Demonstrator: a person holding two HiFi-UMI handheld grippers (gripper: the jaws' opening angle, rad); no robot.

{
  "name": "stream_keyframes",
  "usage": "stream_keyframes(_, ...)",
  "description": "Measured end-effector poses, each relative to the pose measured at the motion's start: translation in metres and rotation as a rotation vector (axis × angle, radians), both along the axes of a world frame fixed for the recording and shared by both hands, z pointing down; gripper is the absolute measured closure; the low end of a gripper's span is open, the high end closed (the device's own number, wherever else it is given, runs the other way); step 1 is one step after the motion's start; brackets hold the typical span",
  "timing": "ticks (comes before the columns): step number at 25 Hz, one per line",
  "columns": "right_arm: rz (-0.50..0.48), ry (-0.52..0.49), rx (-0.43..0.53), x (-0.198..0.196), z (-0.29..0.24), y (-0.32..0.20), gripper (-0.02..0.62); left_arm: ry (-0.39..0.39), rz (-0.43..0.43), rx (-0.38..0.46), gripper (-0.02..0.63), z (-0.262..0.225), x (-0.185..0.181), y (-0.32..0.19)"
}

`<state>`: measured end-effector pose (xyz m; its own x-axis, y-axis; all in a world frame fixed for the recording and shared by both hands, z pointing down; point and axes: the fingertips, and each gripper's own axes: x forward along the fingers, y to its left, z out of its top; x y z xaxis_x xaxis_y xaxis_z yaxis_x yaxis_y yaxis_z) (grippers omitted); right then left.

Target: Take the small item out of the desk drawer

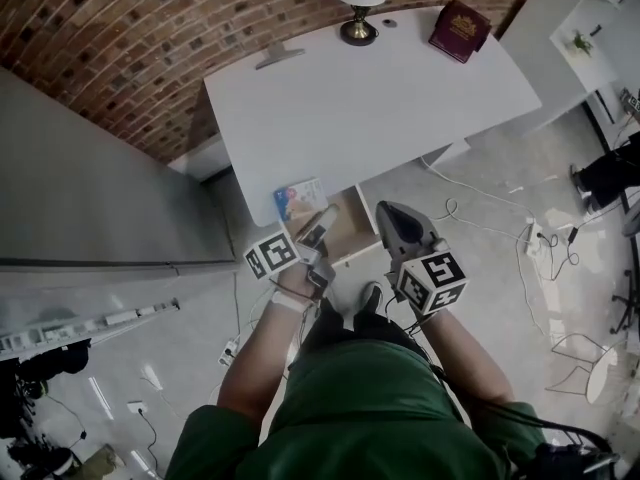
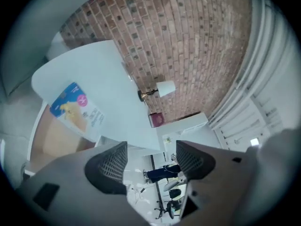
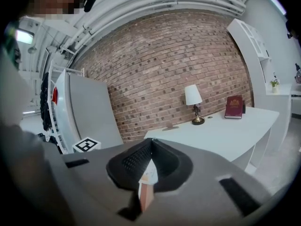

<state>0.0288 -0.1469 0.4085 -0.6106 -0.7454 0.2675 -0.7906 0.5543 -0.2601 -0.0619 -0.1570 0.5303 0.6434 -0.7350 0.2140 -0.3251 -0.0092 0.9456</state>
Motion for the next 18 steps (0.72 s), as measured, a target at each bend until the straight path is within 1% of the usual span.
stream_keyframes(3, 0.0, -0.008, 0.043, -0.002, -0.02, -0.008, 0.592, -0.082, 0.029, 0.142, 0.29, -0.051, -0.003, -0.013)
stream_keyframes(5, 0.0, -0.009, 0.074, -0.002, -0.034, -0.015, 0.592, -0.155, 0.048, 0.247, 0.3, -0.087, -0.004, -0.019)
stream_keyframes(6, 0.001, -0.01, 0.092, -0.001, -0.042, -0.018, 0.592, -0.205, 0.054, 0.305, 0.325, -0.104, -0.005, -0.022)
stream_keyframes(7, 0.002, -0.011, 0.109, -0.001, -0.049, -0.022, 0.592, -0.269, 0.054, 0.367, 0.363, -0.122, -0.007, -0.024)
stream_keyframes(10, 0.009, -0.015, 0.157, 0.001, -0.073, -0.031, 0.592, -0.496, 0.004, 0.576, 0.516, -0.18, -0.017, -0.029)
stream_keyframes(11, 0.011, -0.016, 0.174, 0.001, -0.08, -0.034, 0.592, -0.557, -0.015, 0.639, 0.547, -0.197, -0.02, -0.029)
stream_keyframes(14, 0.014, -0.009, 0.226, 0.001, -0.102, -0.038, 0.592, -0.708, -0.07, 0.778, 0.575, -0.239, -0.026, -0.025)
stream_keyframes(18, 0.023, 0.001, 0.292, 0.005, -0.129, -0.042, 0.592, -0.851, -0.143, 0.905, 0.591, -0.28, -0.032, -0.02)
